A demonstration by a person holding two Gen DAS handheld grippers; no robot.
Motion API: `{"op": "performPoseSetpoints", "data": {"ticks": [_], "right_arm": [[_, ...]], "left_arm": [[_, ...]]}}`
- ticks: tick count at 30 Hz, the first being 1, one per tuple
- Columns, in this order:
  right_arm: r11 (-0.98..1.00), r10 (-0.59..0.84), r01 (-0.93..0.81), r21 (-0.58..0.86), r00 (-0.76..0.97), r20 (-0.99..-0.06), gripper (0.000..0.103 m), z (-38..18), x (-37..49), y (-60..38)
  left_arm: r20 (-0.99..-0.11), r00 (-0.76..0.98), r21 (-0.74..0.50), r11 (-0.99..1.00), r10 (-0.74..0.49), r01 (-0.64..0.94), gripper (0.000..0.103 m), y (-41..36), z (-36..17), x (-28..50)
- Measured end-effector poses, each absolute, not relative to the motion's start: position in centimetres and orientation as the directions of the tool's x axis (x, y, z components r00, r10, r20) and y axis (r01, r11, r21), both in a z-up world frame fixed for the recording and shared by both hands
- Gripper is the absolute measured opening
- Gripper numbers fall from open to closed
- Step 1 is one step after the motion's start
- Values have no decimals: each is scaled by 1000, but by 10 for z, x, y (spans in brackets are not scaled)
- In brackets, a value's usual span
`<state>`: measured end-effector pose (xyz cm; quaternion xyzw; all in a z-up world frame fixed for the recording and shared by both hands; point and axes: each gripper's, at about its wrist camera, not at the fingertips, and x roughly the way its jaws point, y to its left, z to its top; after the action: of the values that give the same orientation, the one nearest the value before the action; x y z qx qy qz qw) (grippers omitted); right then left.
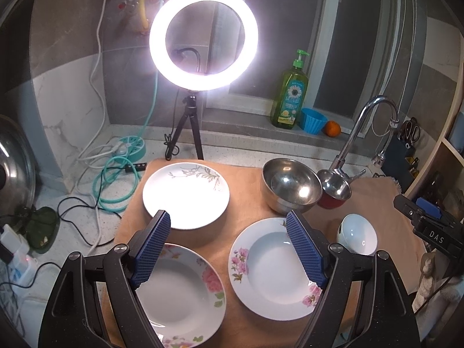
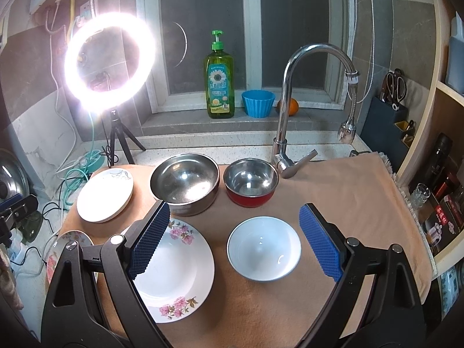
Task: Organize plates and bowls
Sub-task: 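Move both grippers toward the rim of the pink-rose deep plate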
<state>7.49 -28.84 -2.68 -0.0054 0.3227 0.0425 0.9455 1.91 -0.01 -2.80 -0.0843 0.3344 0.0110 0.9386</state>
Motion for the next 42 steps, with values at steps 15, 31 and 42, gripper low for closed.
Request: {"op": "performPoseSetpoints", "data": {"ticks": [15,31,42], "right_arm": [[982,187,-117,146,635,-750,58,-78,89,-301],[916,392,-65,395,355,-849,35,-160,90,-319],[886,446,-17,463,298,-844,22,-187,108,-315]], "left_arm": [[-763,628,-219,975,-151,-32,52,0,-84,52],[-834,458,-351,936,-307,-11,33,2,-136,83],[-850,411,-374,927,-330,-29,31,8,-151,110]]}}
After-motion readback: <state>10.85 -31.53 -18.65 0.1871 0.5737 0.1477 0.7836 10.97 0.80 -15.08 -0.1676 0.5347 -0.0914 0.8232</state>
